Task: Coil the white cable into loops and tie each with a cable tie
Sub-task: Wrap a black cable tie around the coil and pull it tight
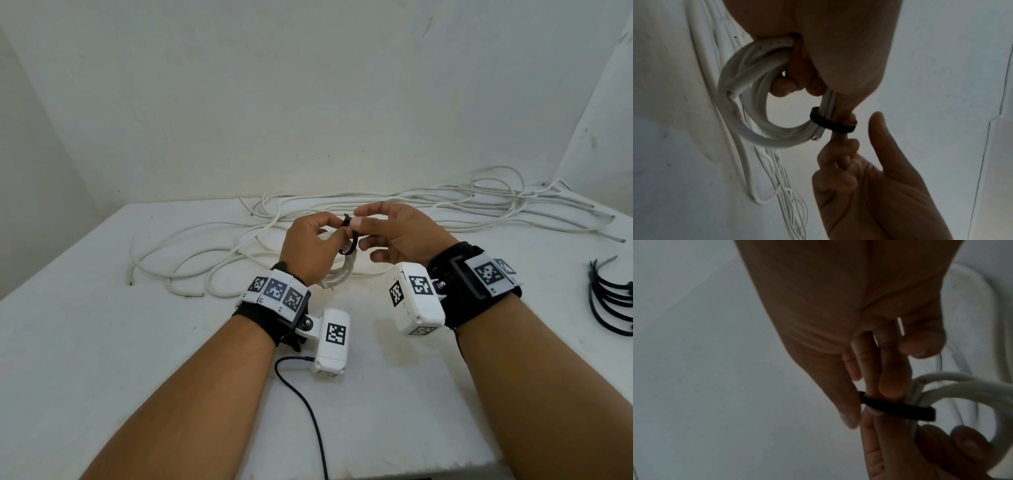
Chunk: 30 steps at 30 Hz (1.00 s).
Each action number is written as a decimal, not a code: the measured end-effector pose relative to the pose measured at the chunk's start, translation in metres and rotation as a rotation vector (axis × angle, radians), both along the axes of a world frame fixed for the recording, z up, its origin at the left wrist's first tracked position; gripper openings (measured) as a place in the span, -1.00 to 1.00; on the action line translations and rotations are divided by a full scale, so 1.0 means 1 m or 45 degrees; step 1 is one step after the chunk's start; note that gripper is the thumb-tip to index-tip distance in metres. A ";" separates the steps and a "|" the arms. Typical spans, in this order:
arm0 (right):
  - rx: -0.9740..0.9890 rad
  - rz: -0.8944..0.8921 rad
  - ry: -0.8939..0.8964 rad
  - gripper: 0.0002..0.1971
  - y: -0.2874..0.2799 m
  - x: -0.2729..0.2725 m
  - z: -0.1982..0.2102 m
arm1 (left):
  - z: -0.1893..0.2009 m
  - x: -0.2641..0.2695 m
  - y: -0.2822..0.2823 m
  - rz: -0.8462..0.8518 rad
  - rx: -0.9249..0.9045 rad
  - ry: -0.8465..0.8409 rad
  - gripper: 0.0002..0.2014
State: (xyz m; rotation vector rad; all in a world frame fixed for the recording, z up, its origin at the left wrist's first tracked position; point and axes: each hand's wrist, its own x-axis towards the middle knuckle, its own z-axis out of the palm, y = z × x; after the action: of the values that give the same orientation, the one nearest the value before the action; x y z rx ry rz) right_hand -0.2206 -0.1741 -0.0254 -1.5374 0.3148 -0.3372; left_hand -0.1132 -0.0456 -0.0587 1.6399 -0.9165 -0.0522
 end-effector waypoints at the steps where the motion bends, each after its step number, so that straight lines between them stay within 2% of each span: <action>1: -0.082 0.016 0.039 -0.69 0.001 -0.002 0.001 | 0.000 0.001 0.000 0.006 0.002 0.026 -0.88; 3: -0.138 0.012 0.050 -0.69 0.001 -0.002 0.001 | 0.001 0.000 0.001 -0.018 0.018 0.029 -0.90; 9: -0.025 -0.112 -0.046 -0.83 -0.005 0.003 -0.001 | 0.003 -0.002 0.003 -0.149 0.064 -0.014 -0.88; 13: -0.256 -0.130 0.036 -0.81 -0.003 0.001 -0.002 | 0.003 -0.008 0.003 -0.230 0.095 0.078 -0.89; 18: -0.401 -0.131 0.134 -0.75 -0.007 -0.005 0.001 | 0.003 -0.010 0.002 -0.286 0.158 0.100 -0.90; 21: -0.454 -0.191 0.099 -0.71 -0.011 -0.003 0.000 | 0.002 -0.010 0.002 -0.325 0.144 0.136 -0.86; 27: -0.410 -0.514 -0.039 -0.73 -0.017 0.003 -0.003 | 0.002 -0.015 0.000 -0.432 0.013 0.204 -0.69; 30: -0.188 -0.364 -0.110 -0.75 -0.008 0.006 -0.002 | 0.003 -0.015 0.000 -0.375 -0.096 0.285 -0.69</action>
State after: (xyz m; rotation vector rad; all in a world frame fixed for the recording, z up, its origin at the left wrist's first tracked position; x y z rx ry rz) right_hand -0.2150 -0.1817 -0.0279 -1.6189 0.4517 -0.6622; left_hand -0.1283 -0.0457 -0.0553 1.3872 -0.9671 -0.3910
